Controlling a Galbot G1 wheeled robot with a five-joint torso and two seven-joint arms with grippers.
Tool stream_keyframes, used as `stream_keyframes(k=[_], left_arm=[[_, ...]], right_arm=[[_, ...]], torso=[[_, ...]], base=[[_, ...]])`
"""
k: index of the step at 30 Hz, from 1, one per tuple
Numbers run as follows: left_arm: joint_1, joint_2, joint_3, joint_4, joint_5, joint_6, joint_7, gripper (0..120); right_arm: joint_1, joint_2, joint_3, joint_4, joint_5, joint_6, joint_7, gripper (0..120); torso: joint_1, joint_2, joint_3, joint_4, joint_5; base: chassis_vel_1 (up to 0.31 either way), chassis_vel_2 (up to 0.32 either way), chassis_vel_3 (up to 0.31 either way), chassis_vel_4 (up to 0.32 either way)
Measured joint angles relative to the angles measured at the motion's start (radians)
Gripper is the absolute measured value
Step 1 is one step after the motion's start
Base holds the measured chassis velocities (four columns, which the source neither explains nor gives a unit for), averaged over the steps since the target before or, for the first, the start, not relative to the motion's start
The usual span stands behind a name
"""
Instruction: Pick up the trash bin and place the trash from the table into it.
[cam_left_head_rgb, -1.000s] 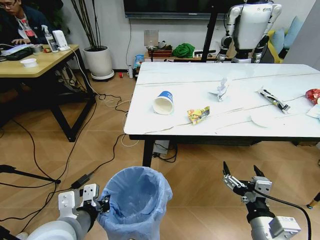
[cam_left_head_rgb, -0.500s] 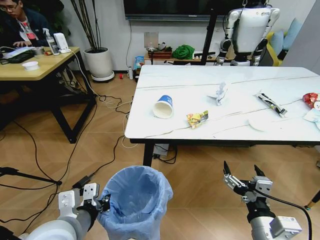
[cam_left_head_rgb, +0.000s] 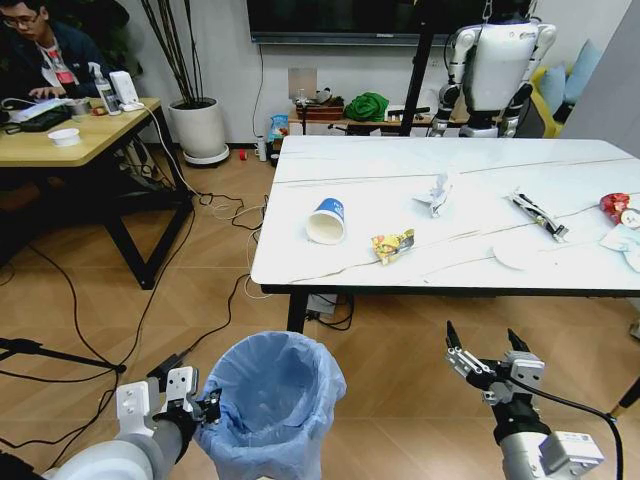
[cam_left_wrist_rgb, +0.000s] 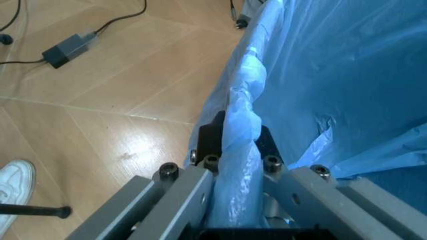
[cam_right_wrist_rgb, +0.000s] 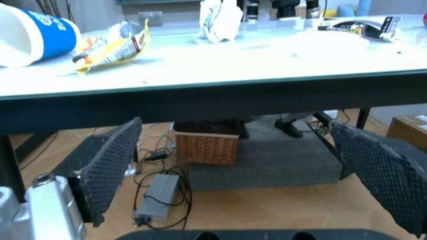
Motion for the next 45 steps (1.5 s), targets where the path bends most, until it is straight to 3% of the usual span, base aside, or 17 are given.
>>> stream_keyframes(k=[45], left_arm=[[0.004, -0.006, -0.003, 0.0, 0.001, 0.0, 0.004, 0]], right_arm=[[-0.005, -0.02, 0.003, 0.009, 0.017, -0.006, 0.002, 100]], torso=[[0.085, 0.195, 0.11, 0.0, 0.0]], base=[[0.0, 0.0, 0.0, 0.0]])
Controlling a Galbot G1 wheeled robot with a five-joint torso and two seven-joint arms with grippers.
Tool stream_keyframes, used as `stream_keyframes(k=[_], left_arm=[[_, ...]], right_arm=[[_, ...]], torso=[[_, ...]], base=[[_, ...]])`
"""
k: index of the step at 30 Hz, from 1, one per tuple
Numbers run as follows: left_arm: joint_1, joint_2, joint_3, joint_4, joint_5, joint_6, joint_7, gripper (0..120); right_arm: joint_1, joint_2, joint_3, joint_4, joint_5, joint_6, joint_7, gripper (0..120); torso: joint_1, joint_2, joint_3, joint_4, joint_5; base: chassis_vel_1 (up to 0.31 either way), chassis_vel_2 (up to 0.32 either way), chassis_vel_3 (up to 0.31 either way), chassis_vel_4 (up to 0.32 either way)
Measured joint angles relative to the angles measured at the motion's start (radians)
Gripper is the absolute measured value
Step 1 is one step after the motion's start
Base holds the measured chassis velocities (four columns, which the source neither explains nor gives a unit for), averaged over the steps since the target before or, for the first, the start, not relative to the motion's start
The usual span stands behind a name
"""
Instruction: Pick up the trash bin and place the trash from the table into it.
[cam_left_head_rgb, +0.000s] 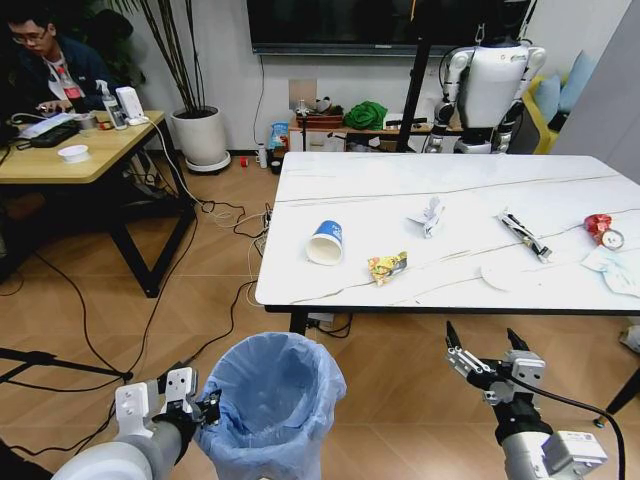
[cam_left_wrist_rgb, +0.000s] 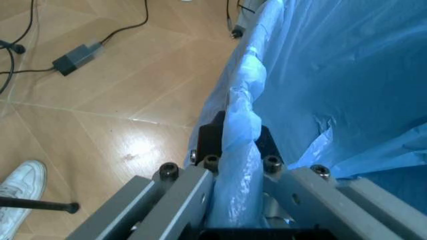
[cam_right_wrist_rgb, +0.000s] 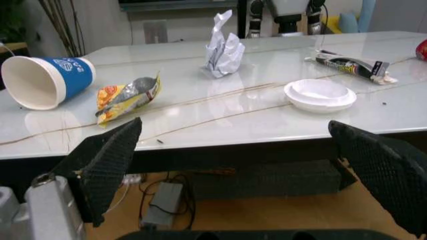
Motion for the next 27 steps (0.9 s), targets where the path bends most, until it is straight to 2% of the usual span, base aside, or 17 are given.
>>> stream_keyframes(k=[27], left_arm=[[0.016, -0.022, -0.004, 0.0, 0.006, 0.0, 0.022, 0]], right_arm=[[0.024, -0.028, 0.002, 0.014, 0.047, -0.021, 0.019, 100]], torso=[[0.063, 0.139, 0.075, 0.0, 0.0]], base=[[0.0, 0.0, 0.0, 0.0]])
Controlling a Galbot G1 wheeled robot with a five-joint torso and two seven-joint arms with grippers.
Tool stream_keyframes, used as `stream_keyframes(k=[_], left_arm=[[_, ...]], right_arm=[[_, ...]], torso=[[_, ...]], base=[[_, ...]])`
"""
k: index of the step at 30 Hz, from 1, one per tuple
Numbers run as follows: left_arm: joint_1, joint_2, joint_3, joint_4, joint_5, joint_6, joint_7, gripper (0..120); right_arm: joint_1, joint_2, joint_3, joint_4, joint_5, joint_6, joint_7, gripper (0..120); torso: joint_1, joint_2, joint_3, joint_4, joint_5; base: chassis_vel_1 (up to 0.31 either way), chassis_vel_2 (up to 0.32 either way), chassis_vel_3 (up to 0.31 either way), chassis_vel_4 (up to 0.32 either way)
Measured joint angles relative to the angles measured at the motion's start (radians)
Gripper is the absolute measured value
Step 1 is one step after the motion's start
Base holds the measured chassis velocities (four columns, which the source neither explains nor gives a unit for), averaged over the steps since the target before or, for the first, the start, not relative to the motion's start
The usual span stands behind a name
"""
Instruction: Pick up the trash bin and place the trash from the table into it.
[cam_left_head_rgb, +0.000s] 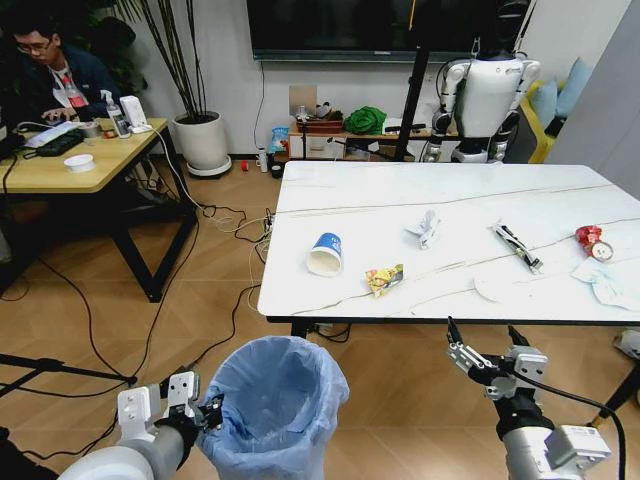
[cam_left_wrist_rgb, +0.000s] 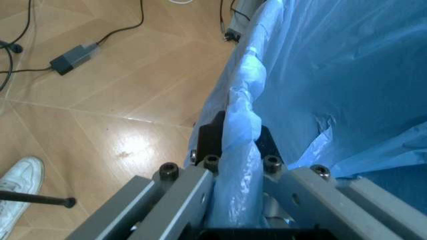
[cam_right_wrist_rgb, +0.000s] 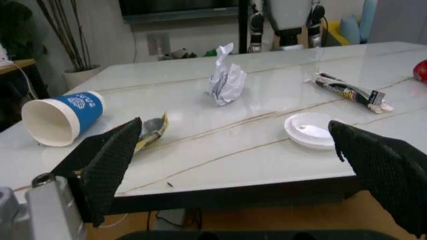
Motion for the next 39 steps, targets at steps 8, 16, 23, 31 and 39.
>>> stream_keyframes(k=[8, 16, 23, 31, 39], left_arm=[[0.015, -0.007, -0.013, 0.0, 0.037, 0.0, 0.032, 0], [0.05, -0.014, -0.015, 0.0, 0.176, 0.0, 0.179, 0], [-0.014, 0.022, 0.024, 0.0, 0.207, 0.0, 0.262, 0], [-0.011, 0.02, 0.022, 0.0, 0.178, 0.0, 0.192, 0], [0.013, 0.038, 0.003, 0.0, 0.149, 0.0, 0.156, 0]], right_arm=[[0.027, -0.066, 0.011, 0.027, 0.091, -0.042, 0.032, 100], [0.074, -0.153, -0.004, 0.028, 0.211, -0.096, 0.076, 100], [0.097, -0.2, -0.002, 0.024, 0.281, -0.131, 0.125, 100], [0.27, -0.352, -0.007, -0.031, 0.44, -0.211, 0.237, 100], [0.391, -0.451, -0.058, -0.055, 0.587, -0.255, 0.292, 100]], torso=[[0.004, 0.009, 0.005, 0.0, 0.0], [0.003, 0.006, 0.003, 0.0001, 0.0001], [0.002, 0.003, 0.002, -0.0006, 0.0], [0.0, 0.0, 0.0, 0.0004, 0.0001], [-0.001, -0.001, -0.001, 0.0001, 0.0]], base=[[0.0, 0.0, 0.0, 0.0], [0.0, 0.0, 0.0, 0.0], [0.0, 0.0, 0.0, 0.0], [0.0, 0.0, 0.0, 0.0], [0.0, 0.0, 0.0, 0.0]])
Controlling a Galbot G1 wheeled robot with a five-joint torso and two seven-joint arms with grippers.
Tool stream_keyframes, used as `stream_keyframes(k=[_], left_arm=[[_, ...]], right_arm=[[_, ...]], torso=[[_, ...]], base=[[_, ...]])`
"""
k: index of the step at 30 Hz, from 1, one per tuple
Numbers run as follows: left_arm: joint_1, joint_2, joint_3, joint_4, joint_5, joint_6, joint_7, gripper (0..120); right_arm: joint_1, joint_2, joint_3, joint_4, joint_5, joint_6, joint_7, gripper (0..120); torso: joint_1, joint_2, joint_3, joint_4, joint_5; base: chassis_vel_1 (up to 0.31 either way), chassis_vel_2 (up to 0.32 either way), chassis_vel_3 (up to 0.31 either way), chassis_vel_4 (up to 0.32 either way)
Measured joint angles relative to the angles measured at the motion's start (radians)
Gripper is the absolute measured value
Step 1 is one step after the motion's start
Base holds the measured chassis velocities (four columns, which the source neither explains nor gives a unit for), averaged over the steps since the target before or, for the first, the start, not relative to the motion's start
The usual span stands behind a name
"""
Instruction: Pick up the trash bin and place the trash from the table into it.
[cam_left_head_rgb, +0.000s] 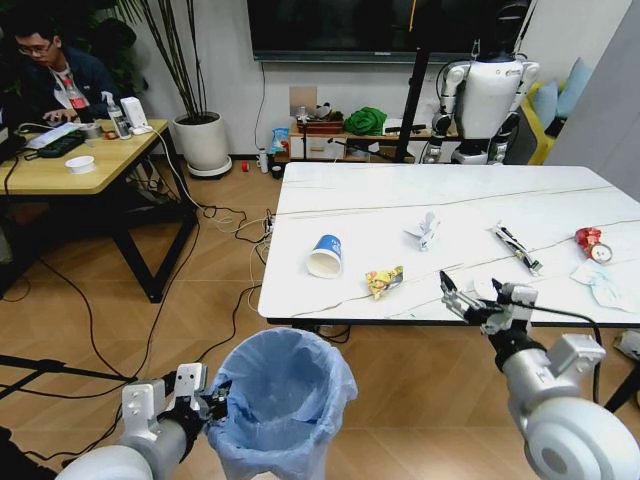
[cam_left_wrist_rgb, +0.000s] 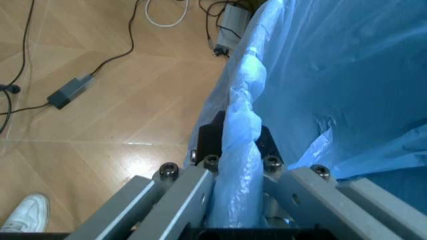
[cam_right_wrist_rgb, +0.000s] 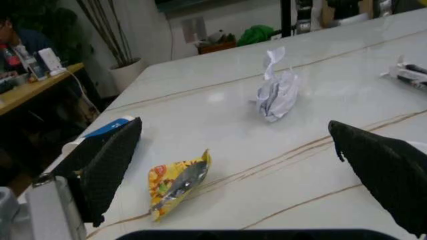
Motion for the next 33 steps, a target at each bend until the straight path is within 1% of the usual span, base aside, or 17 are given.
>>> stream_keyframes(k=[3, 4, 8, 9, 12, 13, 15, 17, 19, 22, 28, 29, 32, 33], left_arm=[[0.005, 0.007, 0.0, 0.0, -0.002, 0.0, 0.0, 0], [0.005, 0.007, 0.0, 0.0, -0.002, 0.0, 0.0, 0], [0.007, 0.01, 0.002, 0.0, -0.003, 0.0, -0.001, 0], [0.007, 0.01, 0.002, 0.0, -0.003, 0.0, -0.001, 0], [0.007, 0.009, 0.002, 0.0, -0.006, 0.0, -0.005, 0], [0.007, 0.009, 0.002, 0.0, -0.006, 0.0, -0.005, 0], [0.007, 0.006, 0.002, 0.0, -0.007, 0.0, -0.007, 0], [0.007, 0.0, 0.002, 0.0, -0.007, 0.0, -0.007, 0], [0.007, -0.001, 0.002, 0.0, -0.007, 0.0, -0.007, 0], [0.008, -0.003, 0.001, 0.0, -0.007, 0.0, -0.007, 0], [0.007, -0.004, -0.003, 0.0, -0.008, 0.0, -0.007, 0], [0.005, -0.004, -0.003, 0.0, -0.009, 0.0, -0.007, 0], [0.004, -0.005, -0.003, 0.0, -0.009, 0.0, -0.007, 0], [0.001, -0.005, -0.003, 0.0, -0.009, 0.0, -0.007, 0]], right_arm=[[0.069, -0.032, -0.051, -0.035, 0.075, -0.027, 0.045, 100], [0.069, -0.032, -0.051, -0.035, 0.075, -0.027, 0.045, 100], [0.179, -0.055, -0.124, -0.076, 0.212, -0.071, 0.139, 100], [0.179, -0.055, -0.124, -0.076, 0.212, -0.071, 0.139, 100], [0.283, -0.063, -0.204, -0.126, 0.26, -0.08, 0.197, 100], [0.283, -0.063, -0.204, -0.126, 0.26, -0.08, 0.197, 100], [0.344, -0.063, -0.253, -0.148, 0.293, -0.08, 0.231, 100], [0.416, -0.053, -0.325, -0.181, 0.329, -0.083, 0.272, 100], [0.429, -0.049, -0.34, -0.19, 0.33, -0.083, 0.277, 100], [0.471, -0.03, -0.401, -0.245, 0.338, -0.089, 0.313, 100], [0.487, -0.021, -0.432, -0.292, 0.345, -0.098, 0.343, 100], [0.49, -0.019, -0.438, -0.303, 0.344, -0.098, 0.345, 97], [0.492, -0.017, -0.44, -0.306, 0.344, -0.098, 0.345, 95], [0.495, -0.014, -0.444, -0.314, 0.343, -0.098, 0.345, 91]], torso=[[0.0, -0.001, 0.0, -0.0001, 0.0], [0.0, -0.001, 0.0, -0.0001, 0.0], [-0.001, -0.001, -0.001, -0.0001, 0.0], [-0.001, -0.001, -0.001, -0.0001, 0.0], [-0.001, -0.002, -0.001, -0.0001, 0.0], [-0.001, -0.002, -0.001, -0.0001, 0.0], [-0.001, -0.002, -0.001, -0.0001, -0.0002], [-0.001, -0.002, -0.001, 0.0001, -0.0001], [-0.001, -0.002, -0.001, 0.0002, -0.0001], [-0.001, -0.002, -0.001, 0.0, -0.0001], [-0.001, -0.003, -0.001, -0.0001, -0.0001], [-0.001, -0.003, -0.001, -0.0002, -0.0002], [-0.001, -0.003, -0.001, -0.0002, -0.0002], [-0.001, -0.003, -0.002, -0.0002, -0.0002]], base=[[0.0, 0.0, 0.0, 0.0], [0.0, 0.0, 0.0, 0.0], [0.0, 0.0, 0.0, 0.0], [0.0, 0.0, 0.0, 0.0], [0.0, 0.0, 0.0, 0.0], [0.0, 0.0, 0.0, 0.0], [0.0, 0.0, 0.0, 0.0], [0.0, 0.0, 0.0, 0.0], [0.0, 0.0, 0.0, 0.0], [0.0, 0.0, 0.0, 0.0], [0.0, 0.0, 0.0, 0.0], [0.0, 0.0, 0.0, 0.0], [0.0, 0.0, 0.0, 0.0], [0.0, 0.0, 0.0, 0.0]])
